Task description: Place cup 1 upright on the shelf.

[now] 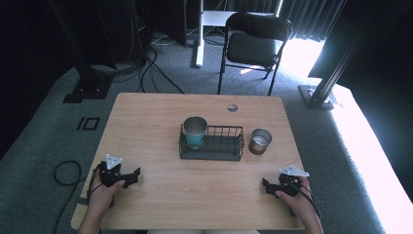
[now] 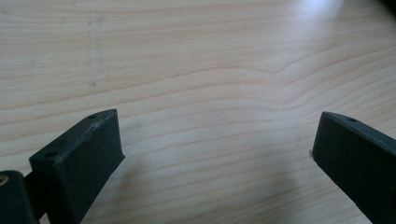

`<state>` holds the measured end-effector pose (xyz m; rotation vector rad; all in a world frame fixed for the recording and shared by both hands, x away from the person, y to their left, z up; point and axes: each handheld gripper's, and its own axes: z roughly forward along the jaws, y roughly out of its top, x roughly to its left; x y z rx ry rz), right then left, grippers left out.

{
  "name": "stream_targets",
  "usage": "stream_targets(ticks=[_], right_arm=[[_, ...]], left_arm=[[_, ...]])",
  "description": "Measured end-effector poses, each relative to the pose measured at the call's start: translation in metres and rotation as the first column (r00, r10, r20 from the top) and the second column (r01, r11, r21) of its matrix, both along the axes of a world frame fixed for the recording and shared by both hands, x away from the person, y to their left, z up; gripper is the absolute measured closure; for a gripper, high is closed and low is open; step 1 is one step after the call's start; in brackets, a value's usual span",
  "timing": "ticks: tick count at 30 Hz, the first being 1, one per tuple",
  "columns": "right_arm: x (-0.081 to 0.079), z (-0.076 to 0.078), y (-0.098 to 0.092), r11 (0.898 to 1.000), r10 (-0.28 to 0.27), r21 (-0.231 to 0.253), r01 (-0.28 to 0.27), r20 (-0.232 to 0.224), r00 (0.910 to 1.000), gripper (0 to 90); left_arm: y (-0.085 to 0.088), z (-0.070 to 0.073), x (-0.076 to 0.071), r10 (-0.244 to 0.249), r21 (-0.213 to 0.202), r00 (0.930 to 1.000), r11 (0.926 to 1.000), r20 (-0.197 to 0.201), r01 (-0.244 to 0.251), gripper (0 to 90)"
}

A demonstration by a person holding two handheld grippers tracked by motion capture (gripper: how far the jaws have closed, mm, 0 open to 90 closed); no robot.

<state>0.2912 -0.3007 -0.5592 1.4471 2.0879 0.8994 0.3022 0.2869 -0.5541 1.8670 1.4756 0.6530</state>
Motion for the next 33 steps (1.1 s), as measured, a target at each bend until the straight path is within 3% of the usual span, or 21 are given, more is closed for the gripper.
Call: stream_targets(ticks=[5,9,11,33], right_arm=[[0.0,0.0,0.0,1.0,0.0,0.0,0.0,0.0,1.0,11.8],[0.0001,0.0,-0.0001,1.0,0.0,0.001,0.0,0.0,1.0,11.7],[0.0001,0.0,-0.0001,1.0,0.0,0.001,0.0,0.0,1.0,11.7],[0.0005,0.0,-0.0001,1.0,0.004,0.0,-0.004,-0.002,1.0,11.3]], left_arm=[[0.0041,-0.0005,-0.001,0.014,0.009,0.9998,0.9999,-0.015,-0.014,2.4],[0.0048,-0.0029,-0.0008,0.01,0.026,0.9969,0.9996,-0.078,-0.008,2.4],[0.0043,-0.003,-0.0006,0.009,0.036,0.9963,0.9993,-0.085,-0.006,2.4],[0.0021,-0.0033,0.002,0.016,0.047,0.9962,0.9988,-0.085,-0.012,2.2]])
